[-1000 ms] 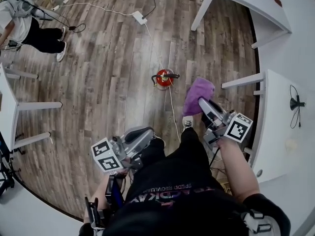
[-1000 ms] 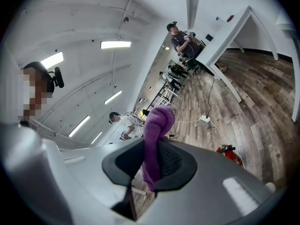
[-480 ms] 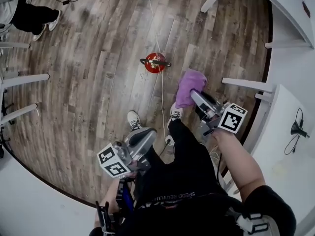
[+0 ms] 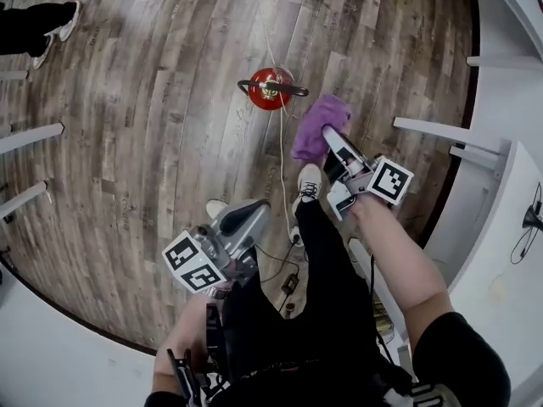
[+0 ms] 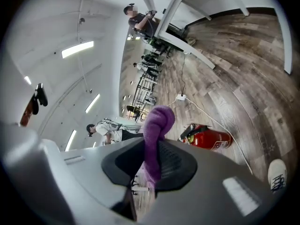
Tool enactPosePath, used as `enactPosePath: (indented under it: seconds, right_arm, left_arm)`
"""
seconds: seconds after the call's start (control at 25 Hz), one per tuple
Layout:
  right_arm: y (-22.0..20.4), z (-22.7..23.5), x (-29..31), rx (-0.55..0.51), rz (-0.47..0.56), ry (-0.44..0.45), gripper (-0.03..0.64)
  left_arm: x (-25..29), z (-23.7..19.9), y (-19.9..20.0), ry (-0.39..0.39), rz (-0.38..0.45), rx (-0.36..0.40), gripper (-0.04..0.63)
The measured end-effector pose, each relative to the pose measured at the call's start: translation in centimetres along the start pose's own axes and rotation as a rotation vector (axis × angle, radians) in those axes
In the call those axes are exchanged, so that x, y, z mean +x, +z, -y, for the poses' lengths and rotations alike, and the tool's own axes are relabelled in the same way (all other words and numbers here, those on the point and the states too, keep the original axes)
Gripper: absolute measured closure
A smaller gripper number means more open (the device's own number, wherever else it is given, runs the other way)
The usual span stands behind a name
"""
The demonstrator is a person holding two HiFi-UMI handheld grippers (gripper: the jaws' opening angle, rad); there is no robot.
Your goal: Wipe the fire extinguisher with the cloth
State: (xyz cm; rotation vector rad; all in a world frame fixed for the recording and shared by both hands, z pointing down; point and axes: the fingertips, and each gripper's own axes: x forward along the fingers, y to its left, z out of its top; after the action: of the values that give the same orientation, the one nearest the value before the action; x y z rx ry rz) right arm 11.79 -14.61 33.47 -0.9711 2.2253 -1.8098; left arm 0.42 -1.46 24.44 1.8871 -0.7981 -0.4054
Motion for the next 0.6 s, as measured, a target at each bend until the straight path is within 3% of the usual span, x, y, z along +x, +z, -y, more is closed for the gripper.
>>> enactPosePath:
  seconds: [0.2,0.32,0.48,0.6]
  right_arm:
    - [-3.7,6.2,2.8,0.056,0.064,-0.050,0.549]
    - [-5.6,10.9,4.0,0.100,0.088,-0.088,0.549]
    - [-5.7,17.0,6.7,0.121,0.097,-0.072,0.549]
    - [-5.0,20.7,8.5,0.147,0.129,-0.003,0.549]
  left_arm:
    - [-1.6,-5.9,-0.6,-0.020,-0.076,0.111,0.600]
    - [-2.4,-9.1,-1.3,-0.030,-0.075,0.139,0.600]
    - [-2.2,-13.6,-2.8,-0.043,-0.004,0.102,0.600]
    - [-1.8,-16.4,-4.9,-0.083,0.028,0.077,0.600]
